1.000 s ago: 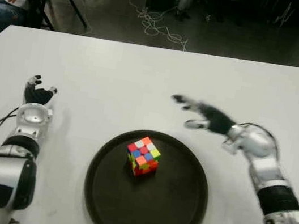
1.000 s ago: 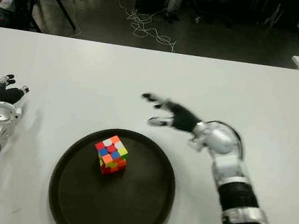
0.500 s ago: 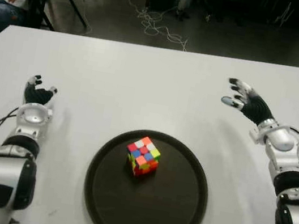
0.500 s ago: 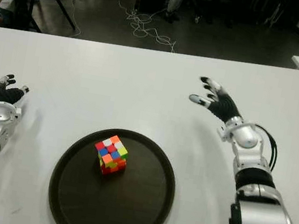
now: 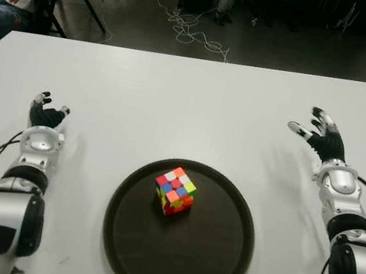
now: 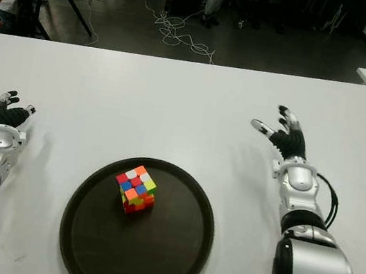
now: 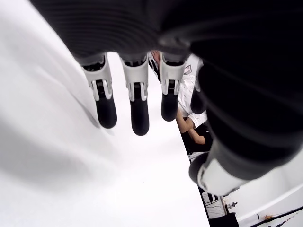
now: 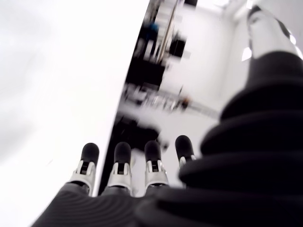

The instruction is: Pick up the Rubik's Cube and put it in the plate

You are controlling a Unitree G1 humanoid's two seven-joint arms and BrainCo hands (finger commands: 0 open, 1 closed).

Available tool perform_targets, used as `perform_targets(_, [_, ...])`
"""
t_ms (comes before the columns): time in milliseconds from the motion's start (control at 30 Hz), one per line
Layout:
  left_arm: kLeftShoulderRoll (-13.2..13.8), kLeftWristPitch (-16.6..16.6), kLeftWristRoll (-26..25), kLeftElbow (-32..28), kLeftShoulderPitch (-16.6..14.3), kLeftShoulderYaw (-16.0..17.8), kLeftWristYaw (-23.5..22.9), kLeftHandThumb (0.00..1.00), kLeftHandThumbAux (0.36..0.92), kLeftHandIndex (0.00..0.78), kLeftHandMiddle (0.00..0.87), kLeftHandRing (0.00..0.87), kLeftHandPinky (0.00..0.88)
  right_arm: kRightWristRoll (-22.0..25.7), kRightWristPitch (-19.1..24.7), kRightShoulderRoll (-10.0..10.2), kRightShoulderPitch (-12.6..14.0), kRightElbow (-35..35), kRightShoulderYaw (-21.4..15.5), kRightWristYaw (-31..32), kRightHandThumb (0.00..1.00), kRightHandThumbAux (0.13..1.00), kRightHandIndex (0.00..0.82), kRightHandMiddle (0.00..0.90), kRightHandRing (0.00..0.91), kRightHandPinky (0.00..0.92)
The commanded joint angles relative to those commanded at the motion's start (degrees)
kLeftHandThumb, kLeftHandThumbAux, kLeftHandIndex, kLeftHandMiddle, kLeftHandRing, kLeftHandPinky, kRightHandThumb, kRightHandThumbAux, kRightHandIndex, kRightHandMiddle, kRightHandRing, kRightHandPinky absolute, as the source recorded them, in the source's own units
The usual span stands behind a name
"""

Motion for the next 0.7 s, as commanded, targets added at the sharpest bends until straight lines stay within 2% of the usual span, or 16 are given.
perform_targets(233, [-0.1, -0.4, -0.4, -0.1, 0.1, 0.4, -0.2, 0.133, 0.750, 0.110, 0.153, 0.173, 0.179, -3.7, 3.3, -0.1, -0.1, 0.4, 2.0, -7.1, 0.000, 0.681, 0.012, 0.000, 0.000, 0.013])
perform_targets(467, [0.0, -0.6, -0.3, -0.1, 0.3, 0.3, -0.5, 0.144, 0.757, 0.120, 0.156, 0.180, 0.195, -5.1, 7.7, 0.1, -0.5, 1.1, 2.1, -11.2, 0.000, 0.777, 0.113, 0.093, 0.105, 0.142])
perform_targets(700, [0.1, -0.9, -0.1, -0.1, 0.4, 0.2, -0.6, 0.106, 0.751, 0.125, 0.149, 0.172, 0.181, -6.6, 10.4, 0.3, -0.9, 1.3, 2.8, -13.6, 0.099, 0.789, 0.153, 0.147, 0.187, 0.251])
